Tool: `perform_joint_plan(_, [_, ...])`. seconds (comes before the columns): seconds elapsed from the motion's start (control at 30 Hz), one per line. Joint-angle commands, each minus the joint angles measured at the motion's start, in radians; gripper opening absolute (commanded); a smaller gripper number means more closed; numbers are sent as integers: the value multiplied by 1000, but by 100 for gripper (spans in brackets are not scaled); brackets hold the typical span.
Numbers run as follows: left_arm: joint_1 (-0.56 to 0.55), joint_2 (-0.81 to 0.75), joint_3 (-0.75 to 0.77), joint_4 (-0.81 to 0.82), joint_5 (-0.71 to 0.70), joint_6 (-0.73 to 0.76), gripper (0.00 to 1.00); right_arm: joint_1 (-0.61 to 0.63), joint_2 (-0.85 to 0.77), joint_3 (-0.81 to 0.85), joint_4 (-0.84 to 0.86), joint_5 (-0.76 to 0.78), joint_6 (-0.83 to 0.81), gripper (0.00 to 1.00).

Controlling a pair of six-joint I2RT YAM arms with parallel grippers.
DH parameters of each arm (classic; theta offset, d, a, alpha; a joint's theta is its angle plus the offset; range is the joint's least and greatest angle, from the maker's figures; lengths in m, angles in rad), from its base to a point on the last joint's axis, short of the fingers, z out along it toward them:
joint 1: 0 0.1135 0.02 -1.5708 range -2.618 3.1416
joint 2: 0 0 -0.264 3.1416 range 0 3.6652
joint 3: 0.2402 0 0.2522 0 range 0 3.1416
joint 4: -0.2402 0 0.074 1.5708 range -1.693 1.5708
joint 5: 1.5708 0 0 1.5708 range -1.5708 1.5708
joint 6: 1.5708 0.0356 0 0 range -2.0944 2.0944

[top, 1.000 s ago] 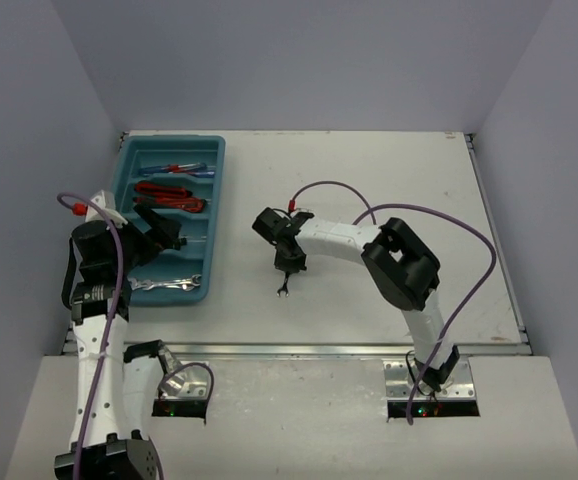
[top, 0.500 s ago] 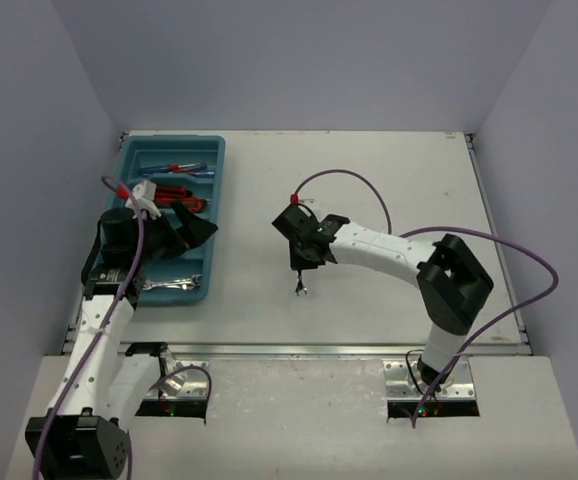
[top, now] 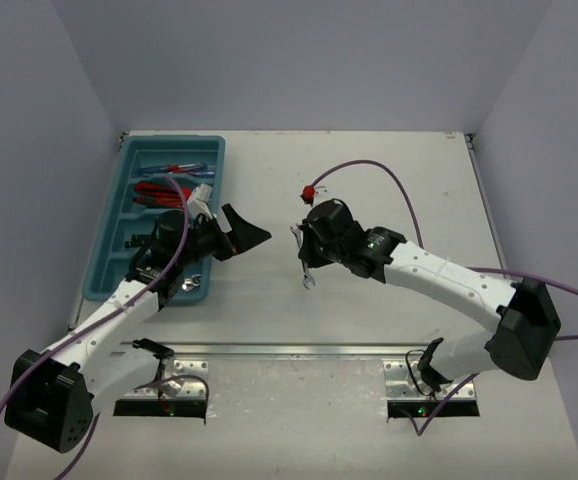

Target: Sort the tools into containers

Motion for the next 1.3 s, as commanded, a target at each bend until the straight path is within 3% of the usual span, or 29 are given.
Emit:
perform_joint_plan(0.0, [-94,62,6,237,-75,-117,99,8,-66,-35,130,-79,-79,0])
perform_joint_plan(0.17, [-187,122,39,270,-136,-128,95,10,-105,-55,152,-101,-73,0])
perform_joint_plan(0.33, [-241,186,60,287,-170,-137,83,11,-137,-73,186,-130,-73,0])
perform_joint_plan(0.47, [-280,227,72,341,-173,-149,61,13,-147,-78,217,-191,-79,0])
perform_joint_plan(0.53, [-296,236,76,360,-172,-150,43,13,-147,-77,228,-199,-79,0])
perform_joint_plan(0.57, [-299,242,78,378,-168,-150,27,13,-152,-81,234,-208,-80,0])
perform_joint_plan(0.67, [-305,242,78,374,-181,-152,6,13,-166,-96,256,-210,-76,0])
perform_joint_plan(0.7, [-306,239,78,370,-191,-152,1,13,-170,-103,260,-211,-75,0])
perform_joint_plan(0.8, [-306,234,76,347,-216,-152,0,13,-182,-124,275,-211,-73,0])
perform_joint_plan(0.83, [-305,230,78,312,-234,-150,0,13,-185,-124,267,-211,-70,4])
perform_joint_plan(0.87, [-302,217,85,265,-284,-147,0,13,-190,-124,254,-200,-65,23])
perform_joint_plan(0.9, [-293,200,104,201,-362,-143,0,13,-200,-127,226,-171,-61,53])
perform_joint_plan(0.97, [-211,168,129,2,-459,-141,0,12,-221,-132,179,-114,-59,92])
perform_joint_plan(1.0, [-149,143,144,-78,-508,-136,0,11,-239,-136,140,-73,-63,99])
perform_joint_plan(1.03, [-123,120,148,-100,-509,-133,0,11,-254,-144,117,-46,-64,99])
perform_joint_plan(1.13, [158,42,145,-290,-479,-122,0,8,-301,-175,73,18,-73,99])
perform_joint_plan(1.27, [443,-88,141,-513,-603,-147,0,-8,-354,-217,50,64,-86,99])
